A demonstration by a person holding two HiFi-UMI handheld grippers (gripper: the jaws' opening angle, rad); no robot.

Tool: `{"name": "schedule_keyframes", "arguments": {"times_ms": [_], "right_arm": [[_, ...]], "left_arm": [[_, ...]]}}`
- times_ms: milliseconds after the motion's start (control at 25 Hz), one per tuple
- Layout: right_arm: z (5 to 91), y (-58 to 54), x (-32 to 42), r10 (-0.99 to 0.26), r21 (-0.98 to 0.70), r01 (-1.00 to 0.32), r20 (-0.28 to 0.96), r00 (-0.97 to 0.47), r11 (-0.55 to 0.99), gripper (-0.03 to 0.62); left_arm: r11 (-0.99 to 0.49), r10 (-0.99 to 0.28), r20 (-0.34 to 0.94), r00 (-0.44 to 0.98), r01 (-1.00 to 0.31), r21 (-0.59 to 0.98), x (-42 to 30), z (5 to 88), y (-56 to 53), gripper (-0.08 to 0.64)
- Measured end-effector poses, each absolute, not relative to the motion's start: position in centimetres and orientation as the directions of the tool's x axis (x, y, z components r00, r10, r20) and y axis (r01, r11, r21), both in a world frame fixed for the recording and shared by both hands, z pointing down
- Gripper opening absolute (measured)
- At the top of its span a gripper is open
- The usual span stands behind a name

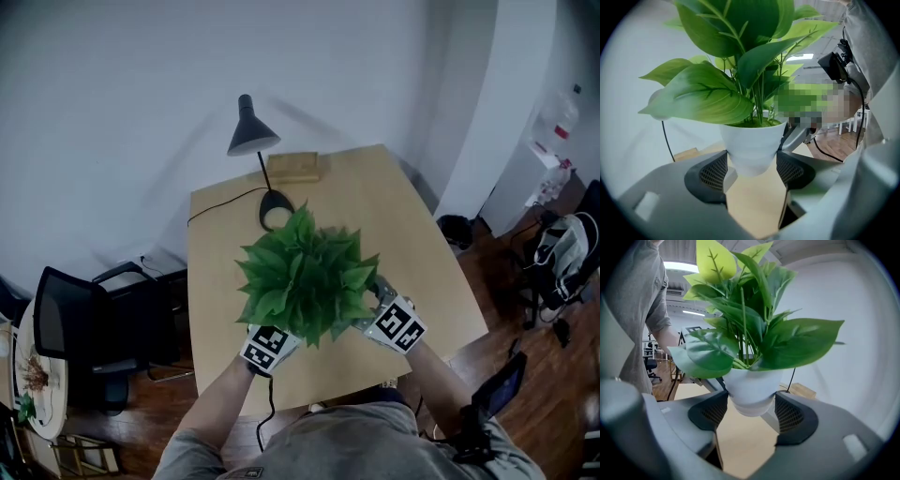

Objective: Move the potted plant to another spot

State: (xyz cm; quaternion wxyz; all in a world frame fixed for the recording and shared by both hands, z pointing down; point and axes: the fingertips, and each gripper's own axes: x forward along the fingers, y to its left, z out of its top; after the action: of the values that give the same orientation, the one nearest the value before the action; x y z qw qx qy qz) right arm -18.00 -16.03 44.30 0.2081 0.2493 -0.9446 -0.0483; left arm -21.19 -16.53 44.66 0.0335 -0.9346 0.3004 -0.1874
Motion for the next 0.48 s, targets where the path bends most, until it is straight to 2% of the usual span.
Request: {"name": "schedule_keyframes", "arguments": {"times_ms": [200, 480], "right_arm": [[45.5, -18.6, -11.4, -0.502, 0.202, -0.46, 0.369, -0.782, 0.865, 0.311], [46.4, -22.8, -0.1, -0.445, 0.161, -0.416, 0.391, -0.805, 0.895, 0.311]], "left_arm": [[-0.823, -0.565, 0.34, 0.752, -0.541, -0.169, -14.6, 45.9, -19.1, 0.322], [-0.799, -0.594, 0.362, 0.719, -0.582, -0.154, -3.2, 46.7, -23.2, 0.322]]}}
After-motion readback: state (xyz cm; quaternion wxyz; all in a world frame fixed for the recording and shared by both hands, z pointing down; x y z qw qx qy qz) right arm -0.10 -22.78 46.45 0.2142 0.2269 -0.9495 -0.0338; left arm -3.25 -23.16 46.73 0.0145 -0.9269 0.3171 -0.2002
